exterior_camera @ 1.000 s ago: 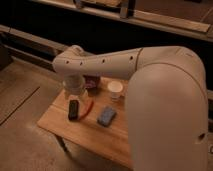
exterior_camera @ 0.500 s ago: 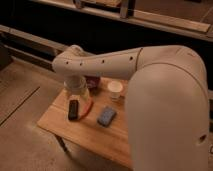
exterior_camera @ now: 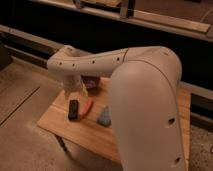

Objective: Place the eraser in the ceramic cup

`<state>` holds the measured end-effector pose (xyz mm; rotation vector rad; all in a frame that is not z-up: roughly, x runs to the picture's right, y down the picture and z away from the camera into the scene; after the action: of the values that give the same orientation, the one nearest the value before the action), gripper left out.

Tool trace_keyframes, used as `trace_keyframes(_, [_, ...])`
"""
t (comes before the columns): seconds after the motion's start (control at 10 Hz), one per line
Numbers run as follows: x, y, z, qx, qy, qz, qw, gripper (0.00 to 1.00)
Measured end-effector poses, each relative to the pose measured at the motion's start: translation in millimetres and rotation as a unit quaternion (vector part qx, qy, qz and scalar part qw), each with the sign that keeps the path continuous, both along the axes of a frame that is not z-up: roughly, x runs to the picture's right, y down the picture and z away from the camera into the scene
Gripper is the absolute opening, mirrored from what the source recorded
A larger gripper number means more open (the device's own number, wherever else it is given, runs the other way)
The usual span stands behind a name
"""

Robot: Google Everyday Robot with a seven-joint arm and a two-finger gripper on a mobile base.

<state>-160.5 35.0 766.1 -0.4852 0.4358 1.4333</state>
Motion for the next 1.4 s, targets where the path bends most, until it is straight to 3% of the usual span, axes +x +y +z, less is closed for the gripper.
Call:
trace_keyframes(0.3, [-13,-10,16.7,0.005,-0.035,0.016,0.9992,0.65])
trace_keyframes(0.6, [-25,5,29.5,-0.016,-0.051,0.035,0.9980,0.65])
trace_keyframes(1.0, [-32,30,39.2,-0.044,-0.035,0.032,0.9979,0.65])
trace_keyframes(1.4, [-24,54,55.5,-0.076,0.010,0.015,0.9969,0.65])
